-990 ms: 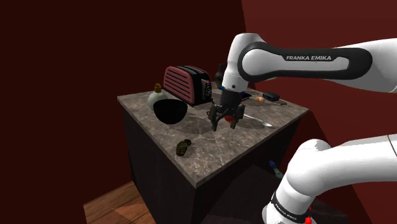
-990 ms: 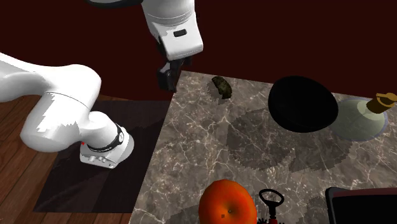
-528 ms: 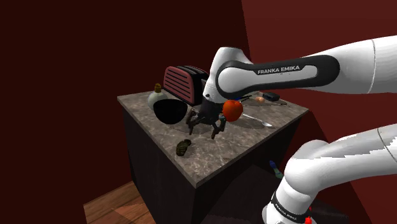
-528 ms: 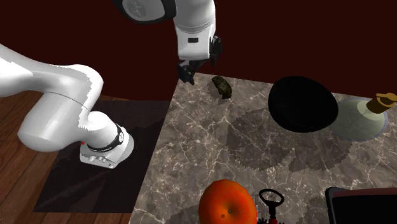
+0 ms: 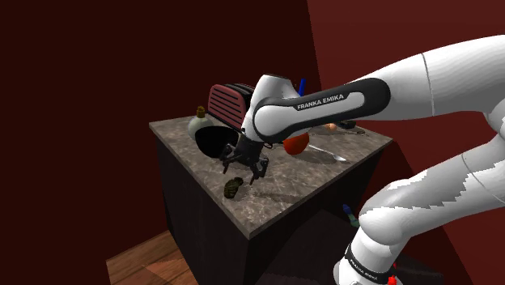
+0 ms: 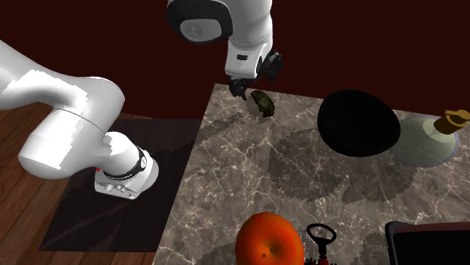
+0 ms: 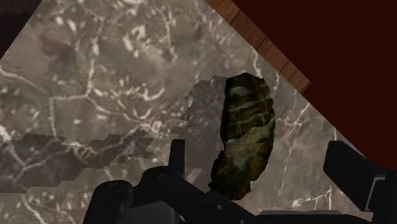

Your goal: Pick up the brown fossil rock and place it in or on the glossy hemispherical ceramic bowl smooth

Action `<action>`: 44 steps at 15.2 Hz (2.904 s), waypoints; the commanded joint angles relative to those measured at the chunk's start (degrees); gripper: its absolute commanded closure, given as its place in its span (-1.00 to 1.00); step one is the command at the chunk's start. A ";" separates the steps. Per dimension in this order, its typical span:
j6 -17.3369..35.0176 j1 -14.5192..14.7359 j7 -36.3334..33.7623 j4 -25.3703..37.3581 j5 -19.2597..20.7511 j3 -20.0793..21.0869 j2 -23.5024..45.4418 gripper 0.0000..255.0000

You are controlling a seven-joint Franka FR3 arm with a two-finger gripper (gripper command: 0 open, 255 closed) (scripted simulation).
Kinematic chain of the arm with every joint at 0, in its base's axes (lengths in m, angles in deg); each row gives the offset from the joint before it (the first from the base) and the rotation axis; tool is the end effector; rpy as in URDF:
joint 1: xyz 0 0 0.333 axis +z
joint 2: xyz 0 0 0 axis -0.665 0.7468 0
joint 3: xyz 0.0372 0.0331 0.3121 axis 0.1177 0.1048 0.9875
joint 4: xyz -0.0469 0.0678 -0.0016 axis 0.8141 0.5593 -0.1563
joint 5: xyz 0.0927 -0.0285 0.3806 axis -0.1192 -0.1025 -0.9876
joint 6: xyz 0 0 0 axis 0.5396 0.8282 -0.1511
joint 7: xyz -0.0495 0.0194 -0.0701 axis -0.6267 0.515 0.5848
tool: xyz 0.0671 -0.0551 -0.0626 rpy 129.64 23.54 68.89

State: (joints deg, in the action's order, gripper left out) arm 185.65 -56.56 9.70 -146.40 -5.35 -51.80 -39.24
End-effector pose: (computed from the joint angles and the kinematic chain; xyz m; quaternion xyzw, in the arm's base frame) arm 0.3943 0.1307 0.4384 -0.8460 0.5197 -0.0380 0.1131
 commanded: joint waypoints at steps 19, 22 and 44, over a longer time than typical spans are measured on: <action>4.46 -0.19 -0.22 -1.39 -0.50 1.72 2.86 1.00; 4.46 -0.19 -0.21 -1.39 -0.50 1.72 2.86 -1.00; -2.49 -2.65 4.86 9.12 4.39 0.06 17.90 1.00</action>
State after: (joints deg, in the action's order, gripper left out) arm 183.17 -59.24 14.58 -137.17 -0.96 -51.81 -21.49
